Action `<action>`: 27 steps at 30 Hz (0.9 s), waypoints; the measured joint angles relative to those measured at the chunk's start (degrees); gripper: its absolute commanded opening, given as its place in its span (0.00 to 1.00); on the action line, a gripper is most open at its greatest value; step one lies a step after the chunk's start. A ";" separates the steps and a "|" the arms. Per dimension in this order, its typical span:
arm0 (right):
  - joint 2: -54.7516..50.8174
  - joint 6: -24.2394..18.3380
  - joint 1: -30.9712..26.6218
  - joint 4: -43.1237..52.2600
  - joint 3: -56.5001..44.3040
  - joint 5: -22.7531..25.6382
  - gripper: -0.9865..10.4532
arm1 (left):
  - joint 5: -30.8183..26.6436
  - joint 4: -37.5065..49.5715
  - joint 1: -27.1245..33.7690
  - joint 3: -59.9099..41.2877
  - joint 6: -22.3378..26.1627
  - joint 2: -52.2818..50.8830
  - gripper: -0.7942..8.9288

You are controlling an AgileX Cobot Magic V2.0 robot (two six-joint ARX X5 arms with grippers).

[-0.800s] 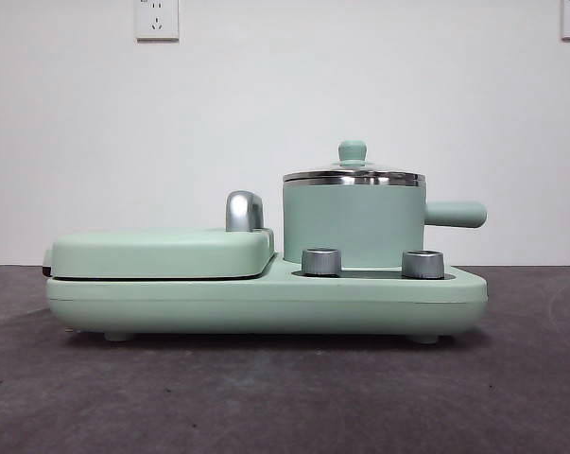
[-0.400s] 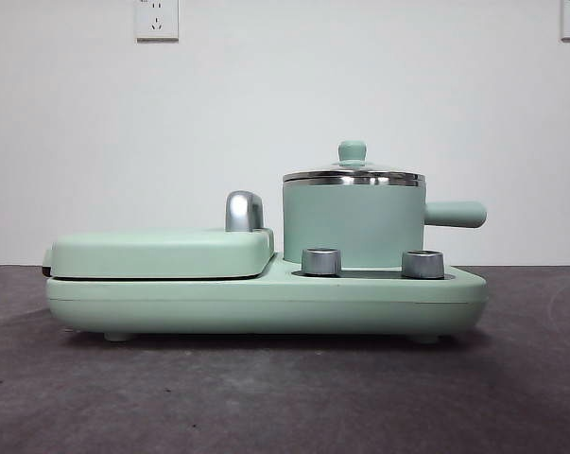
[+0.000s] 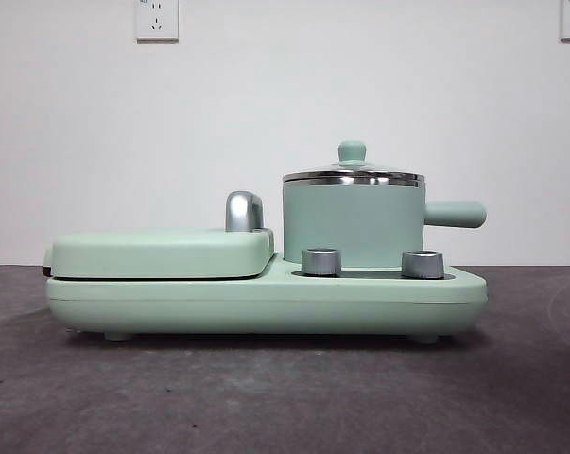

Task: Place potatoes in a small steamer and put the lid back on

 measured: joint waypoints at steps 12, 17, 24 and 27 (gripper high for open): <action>0.02 0.79 0.13 0.07 0.02 -0.07 0.10 | 0.00 -0.09 0.02 0.00 0.00 0.00 0.09; 0.02 0.83 0.13 0.09 0.02 -0.07 0.10 | 0.00 -0.09 0.02 0.00 0.00 0.00 0.09; 0.02 0.83 0.13 0.09 0.02 -0.07 0.10 | 0.00 -0.09 0.02 0.00 0.00 0.00 0.09; 0.02 0.83 0.13 0.09 0.02 -0.07 0.10 | 0.00 -0.09 0.02 0.00 0.00 0.00 0.09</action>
